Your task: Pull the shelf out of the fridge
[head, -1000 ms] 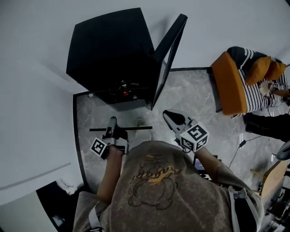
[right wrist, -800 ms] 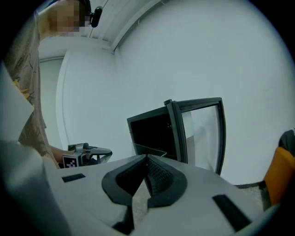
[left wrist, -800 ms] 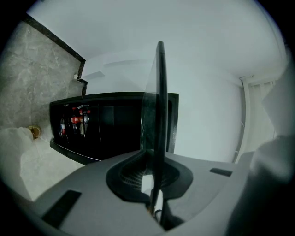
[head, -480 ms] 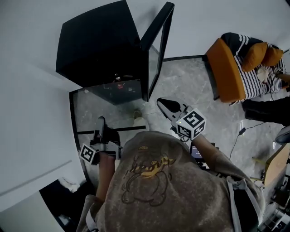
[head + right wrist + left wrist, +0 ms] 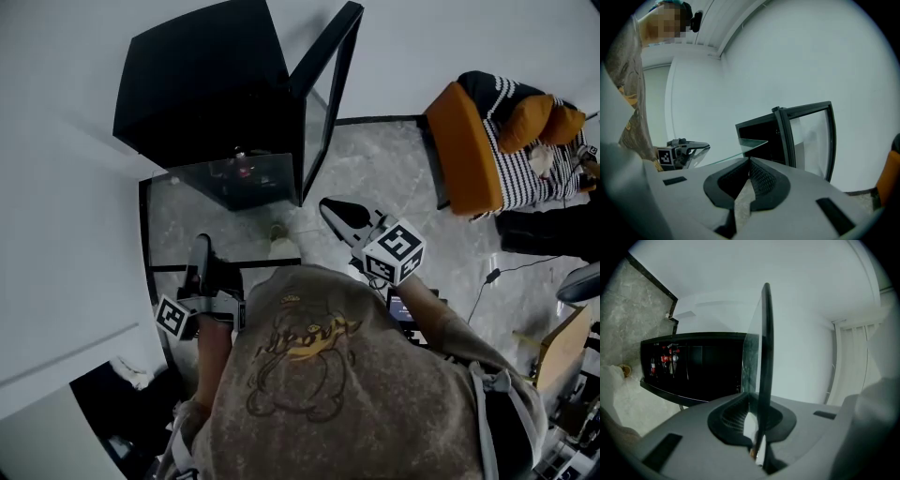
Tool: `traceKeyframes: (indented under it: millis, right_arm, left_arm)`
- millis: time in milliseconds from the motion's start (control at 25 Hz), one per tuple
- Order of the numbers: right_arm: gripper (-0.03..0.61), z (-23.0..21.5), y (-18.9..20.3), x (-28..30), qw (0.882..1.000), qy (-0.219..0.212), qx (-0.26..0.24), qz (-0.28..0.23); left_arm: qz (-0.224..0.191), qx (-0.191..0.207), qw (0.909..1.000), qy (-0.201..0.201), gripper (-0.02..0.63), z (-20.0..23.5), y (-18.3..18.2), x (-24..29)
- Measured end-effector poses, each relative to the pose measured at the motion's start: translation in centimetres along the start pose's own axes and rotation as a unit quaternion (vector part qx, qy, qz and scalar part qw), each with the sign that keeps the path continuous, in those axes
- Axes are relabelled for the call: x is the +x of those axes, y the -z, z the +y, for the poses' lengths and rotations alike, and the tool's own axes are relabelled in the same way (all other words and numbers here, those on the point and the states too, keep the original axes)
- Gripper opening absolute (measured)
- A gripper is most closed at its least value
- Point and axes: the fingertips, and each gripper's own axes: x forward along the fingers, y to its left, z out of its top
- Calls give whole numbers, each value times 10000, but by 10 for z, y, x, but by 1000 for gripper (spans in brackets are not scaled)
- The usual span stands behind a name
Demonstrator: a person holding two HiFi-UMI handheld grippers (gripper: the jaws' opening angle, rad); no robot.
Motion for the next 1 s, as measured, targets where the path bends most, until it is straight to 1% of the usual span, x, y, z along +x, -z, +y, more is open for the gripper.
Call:
traceKeyframes:
  millis: [280,440,720,1000]
  right_arm:
    - [21,2,2,1,9999,-167,37,-1]
    - [20,8,1,4,9991,-405,87,-17]
    - [21,12,-7,6,9949,-996,-33,141]
    - [21,9,-10,-1,9929,-1160,-166,188]
  left_arm:
    - [34,155,9999,56,21,-5,2,9]
    - [56,247,9997,32,20,-2,4,12]
    - [-66,172,9998,15,21,7,6,6]
    - [-274,120,9996,-18,20,18,4,-7]
